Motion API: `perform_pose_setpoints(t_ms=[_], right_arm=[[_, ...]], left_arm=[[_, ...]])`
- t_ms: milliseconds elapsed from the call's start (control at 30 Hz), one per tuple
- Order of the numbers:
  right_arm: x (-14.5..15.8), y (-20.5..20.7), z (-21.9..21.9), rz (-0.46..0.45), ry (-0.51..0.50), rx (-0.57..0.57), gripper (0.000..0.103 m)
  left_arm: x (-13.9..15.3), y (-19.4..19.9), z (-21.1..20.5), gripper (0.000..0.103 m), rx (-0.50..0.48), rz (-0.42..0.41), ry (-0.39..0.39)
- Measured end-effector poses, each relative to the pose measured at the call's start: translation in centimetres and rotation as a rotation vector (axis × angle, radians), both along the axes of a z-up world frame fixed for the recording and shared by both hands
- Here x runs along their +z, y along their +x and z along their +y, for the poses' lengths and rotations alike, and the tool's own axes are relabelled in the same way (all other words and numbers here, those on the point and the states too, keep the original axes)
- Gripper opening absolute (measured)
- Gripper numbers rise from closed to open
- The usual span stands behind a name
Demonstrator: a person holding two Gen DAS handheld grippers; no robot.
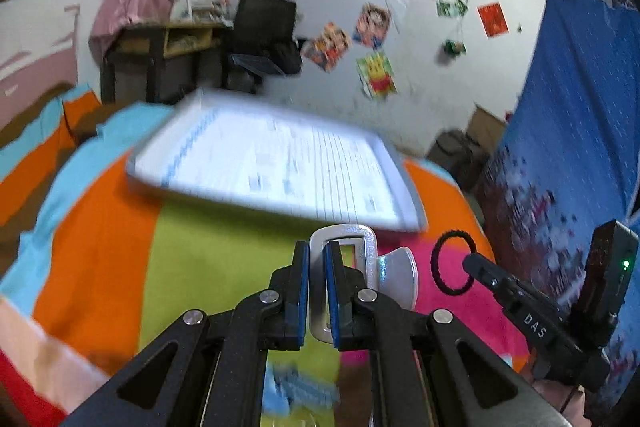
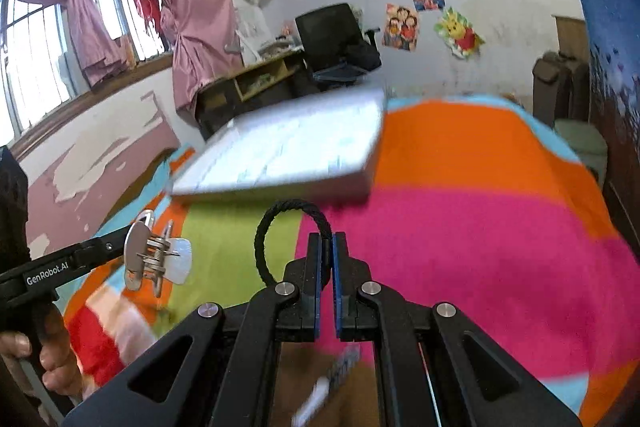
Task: Organize jewelry
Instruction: 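Carry the claw clip and hair tie into the silver tray and open both tools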
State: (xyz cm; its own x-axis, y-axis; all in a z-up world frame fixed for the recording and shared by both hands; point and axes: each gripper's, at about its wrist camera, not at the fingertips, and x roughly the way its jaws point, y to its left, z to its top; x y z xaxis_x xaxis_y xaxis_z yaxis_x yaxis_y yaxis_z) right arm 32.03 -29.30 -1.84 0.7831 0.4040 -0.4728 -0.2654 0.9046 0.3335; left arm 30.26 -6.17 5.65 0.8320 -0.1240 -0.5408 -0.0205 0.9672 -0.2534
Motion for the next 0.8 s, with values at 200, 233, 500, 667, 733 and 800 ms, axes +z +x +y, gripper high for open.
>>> perform_pose_setpoints(t_ms=[200,233,500,667,733,800], right_arm=[[3.2,7.2,1.6,-0.063,-0.020,-0.006,0.005],[3.4,8.6,1.8,-0.065,-0.014,-0.010,0.005],[1.5,14.1,4.1,0.006,-0.051,-0.003,0.005],[0.3,13.9,5.3,0.006,-0.132,0.002,0.005],[-0.1,13.9,5.6,0.011,-0.157,0.002,0.005],[0.0,13.7,5.8,0.003,-0.192,0.003,0.006]], left_arm=[[0.5,8.1,1.1,0.008,0.034,-0.028,0.002],[0.3,9.0,1.2,0.008,0.035,-0.026,0.003],[-3.5,14.4,1.1,0.008,0.011,0.068,-0.010],[-5.2,14.6,0.6,0.009,0.004,0.094,0.032],[-5.4,14.4,0.6,0.009,0.008,0.089,0.028],[-5.3,14.1,0.8,0.011,0.011,0.084,0.029]])
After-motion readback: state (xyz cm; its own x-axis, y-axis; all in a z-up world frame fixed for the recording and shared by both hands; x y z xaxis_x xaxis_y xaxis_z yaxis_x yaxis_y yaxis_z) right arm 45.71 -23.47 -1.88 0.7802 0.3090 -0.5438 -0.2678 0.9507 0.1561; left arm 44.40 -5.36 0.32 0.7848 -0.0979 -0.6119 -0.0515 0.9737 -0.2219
